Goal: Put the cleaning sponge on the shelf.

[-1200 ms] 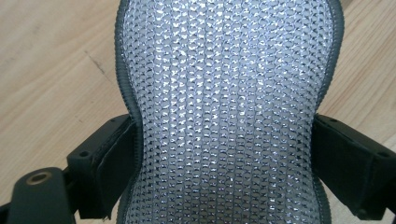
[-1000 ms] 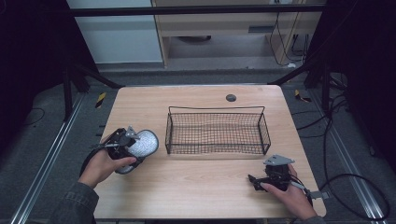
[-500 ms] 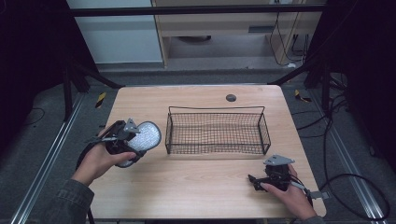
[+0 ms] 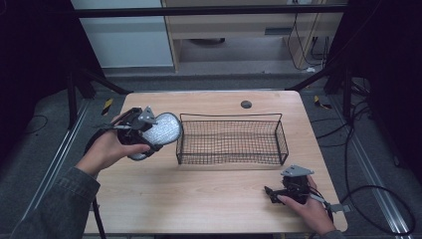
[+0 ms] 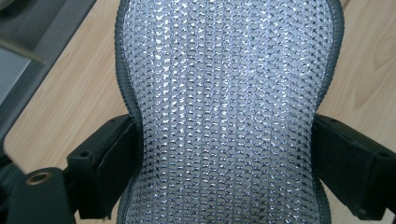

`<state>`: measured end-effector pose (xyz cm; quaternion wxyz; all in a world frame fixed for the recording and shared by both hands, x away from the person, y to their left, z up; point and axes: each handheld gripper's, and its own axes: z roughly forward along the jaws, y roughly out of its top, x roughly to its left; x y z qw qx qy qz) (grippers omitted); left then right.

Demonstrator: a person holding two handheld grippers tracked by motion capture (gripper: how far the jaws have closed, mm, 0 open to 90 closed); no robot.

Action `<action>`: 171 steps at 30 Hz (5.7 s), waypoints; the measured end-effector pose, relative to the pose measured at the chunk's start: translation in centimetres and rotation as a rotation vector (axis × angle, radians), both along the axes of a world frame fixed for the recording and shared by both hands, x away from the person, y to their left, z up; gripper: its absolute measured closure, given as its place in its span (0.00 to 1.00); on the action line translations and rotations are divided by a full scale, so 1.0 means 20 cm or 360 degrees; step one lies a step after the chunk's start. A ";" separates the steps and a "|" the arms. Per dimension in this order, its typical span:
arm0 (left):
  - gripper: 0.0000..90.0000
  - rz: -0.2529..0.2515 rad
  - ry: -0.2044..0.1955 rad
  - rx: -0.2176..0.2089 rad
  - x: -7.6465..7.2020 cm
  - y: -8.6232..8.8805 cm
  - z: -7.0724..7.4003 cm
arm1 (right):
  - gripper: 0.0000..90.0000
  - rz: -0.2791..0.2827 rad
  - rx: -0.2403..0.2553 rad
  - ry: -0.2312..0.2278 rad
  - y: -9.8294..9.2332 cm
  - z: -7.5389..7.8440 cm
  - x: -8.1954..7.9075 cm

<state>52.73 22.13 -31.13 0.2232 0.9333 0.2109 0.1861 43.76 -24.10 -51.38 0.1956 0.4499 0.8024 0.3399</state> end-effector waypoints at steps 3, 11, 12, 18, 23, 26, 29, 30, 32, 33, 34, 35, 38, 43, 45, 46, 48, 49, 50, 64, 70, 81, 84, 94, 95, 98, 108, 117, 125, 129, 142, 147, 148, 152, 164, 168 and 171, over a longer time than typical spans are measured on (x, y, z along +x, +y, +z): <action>0.12 -0.0023 -0.0009 -0.0008 0.04 -0.04 0.02 | 0.00 0.0000 0.0000 0.0000 0.00 0.00 0.00; 0.12 -0.0112 -0.0046 0.0045 0.14 -0.21 0.05 | 0.00 -0.0017 0.0005 0.0005 0.00 0.00 0.01; 0.12 -0.0117 -0.0058 0.0059 0.16 -0.24 0.04 | 0.00 -0.0014 -0.0004 0.0004 0.00 0.00 0.01; 0.12 -0.0101 -0.0072 0.0083 0.22 -0.37 0.01 | 0.01 -0.0020 0.0004 0.0001 0.00 0.00 0.01; 0.12 -0.0106 -0.0109 0.0142 0.24 -0.45 -0.01 | 0.01 -0.0019 0.0011 0.0003 0.00 0.00 0.01; 0.12 -0.0113 -0.0108 0.0155 0.26 -0.48 0.00 | 0.01 -0.0007 0.0011 0.0011 -0.01 0.00 0.01; 0.12 -0.0124 -0.0111 0.0138 0.27 -0.51 0.02 | 0.01 -0.0006 0.0001 -0.0008 -0.03 0.00 0.01; 0.12 -0.0138 -0.0114 0.0145 0.28 -0.54 0.02 | 0.01 -0.0014 0.0007 -0.0002 -0.04 0.00 0.01; 0.12 -0.0144 -0.0115 0.0148 0.28 -0.55 0.01 | 0.01 -0.0007 0.0005 -0.0003 -0.04 0.00 0.02; 0.12 -0.0154 -0.0112 0.0149 0.29 -0.57 0.00 | 0.01 -0.0009 0.0003 0.0002 -0.04 0.00 0.01; 0.12 -0.0149 -0.0105 0.0148 0.29 -0.58 -0.01 | 0.01 -0.0009 -0.0002 -0.0002 -0.05 0.00 0.01; 0.12 -0.0144 -0.0105 0.0148 0.29 -0.58 -0.01 | 0.01 -0.0023 0.0006 0.0001 -0.05 0.00 0.01; 0.12 -0.0147 -0.0104 0.0148 0.29 -0.61 -0.01 | 0.01 -0.0030 0.0002 -0.0005 -0.06 0.00 0.00; 0.12 -0.0196 -0.0115 0.0145 0.28 -0.65 -0.01 | 0.01 -0.0023 -0.0001 -0.0003 -0.06 0.00 0.00; 0.12 -0.0206 -0.0119 0.0152 0.28 -0.67 -0.01 | 0.01 -0.0027 -0.0002 -0.0013 -0.07 0.00 0.00; 0.12 -0.0206 -0.0119 0.0152 0.28 -0.67 -0.01 | 0.01 -0.0027 -0.0002 -0.0013 -0.07 0.00 0.00; 0.12 -0.0213 -0.0119 0.0168 0.28 -0.69 -0.02 | 0.01 -0.0043 0.0001 -0.0009 -0.09 0.00 0.00; 0.12 -0.0219 -0.0126 0.0182 0.27 -0.70 -0.03 | 0.01 -0.0059 0.0006 -0.0004 -0.10 0.00 -0.01; 0.12 -0.0225 -0.0124 0.0191 0.26 -0.71 -0.04 | 0.01 -0.0064 -0.0008 -0.0008 -0.11 0.00 -0.01; 0.13 -0.0266 -0.0144 0.0295 0.28 -0.74 -0.18 | 0.01 -0.0083 0.0000 0.0003 -0.12 0.00 0.00; 0.14 -0.0320 -0.0168 0.0389 0.26 -0.77 -0.23 | 0.00 -0.0087 0.0003 0.0004 -0.12 0.00 0.00; 0.13 -0.0327 -0.0246 0.0433 0.26 -0.79 -0.28 | 0.00 -0.0095 0.0003 0.0003 -0.11 0.00 0.00; 0.13 -0.0334 -0.0241 0.0438 0.25 -0.79 -0.29 | 0.00 -0.0089 -0.0006 0.0003 -0.11 0.00 0.00; 0.13 -0.0351 -0.0190 0.0430 0.27 -0.79 -0.34 | 0.00 -0.0090 -0.0007 0.0002 -0.11 0.00 0.00; 0.13 -0.0357 -0.0188 0.0433 0.27 -0.79 -0.35 | 0.00 -0.0096 0.0003 0.0002 -0.11 0.00 0.00; 0.13 -0.0356 -0.0180 0.0430 0.27 -0.79 -0.36 | 0.00 -0.0099 0.0003 0.0003 -0.11 0.00 0.00; 0.10 -0.0330 -0.0113 0.0421 0.30 -0.78 -0.40 | 0.00 -0.0094 -0.0007 0.0002 -0.11 0.00 0.00; 0.06 -0.0298 -0.0032 0.0335 0.30 -0.78 -0.40 | 0.00 -0.0094 -0.0007 0.0002 -0.11 0.00 0.00; 0.04 -0.0268 -0.0004 0.0302 0.31 -0.77 -0.39 | 0.00 -0.0094 -0.0007 0.0003 -0.11 0.00 0.00; 0.05 -0.0266 -0.0002 0.0281 0.31 -0.76 -0.39 | 0.00 -0.0095 -0.0005 0.0003 -0.11 0.00 0.00; 0.06 -0.0287 -0.0026 0.0252 0.29 -0.77 -0.37 | 0.00 -0.0094 -0.0006 0.0002 -0.11 0.00 0.00; 0.06 -0.0284 -0.0046 0.0244 0.28 -0.78 -0.35 | 0.00 -0.0094 -0.0005 0.0004 -0.11 0.00 0.00; 0.06 -0.0286 -0.0048 0.0241 0.28 -0.78 -0.35 | 0.00 -0.0096 -0.0004 0.0005 -0.11 0.00 0.00; 0.06 -0.0278 -0.0064 0.0223 0.28 -0.78 -0.34 | 0.00 -0.0095 -0.0006 0.0003 -0.11 0.00 0.00; 0.05 -0.0277 -0.0103 0.0153 0.23 -0.78 -0.31 | 0.00 -0.0093 -0.0008 0.0001 -0.11 0.00 0.00; 0.05 -0.0274 -0.0107 0.0126 0.20 -0.78 -0.30 | 0.00 -0.0093 -0.0005 0.0000 -0.11 0.00 0.00; 0.04 -0.0284 -0.0111 0.0114 0.17 -0.79 -0.30 | 0.00 -0.0094 -0.0007 0.0001 -0.11 0.00 0.00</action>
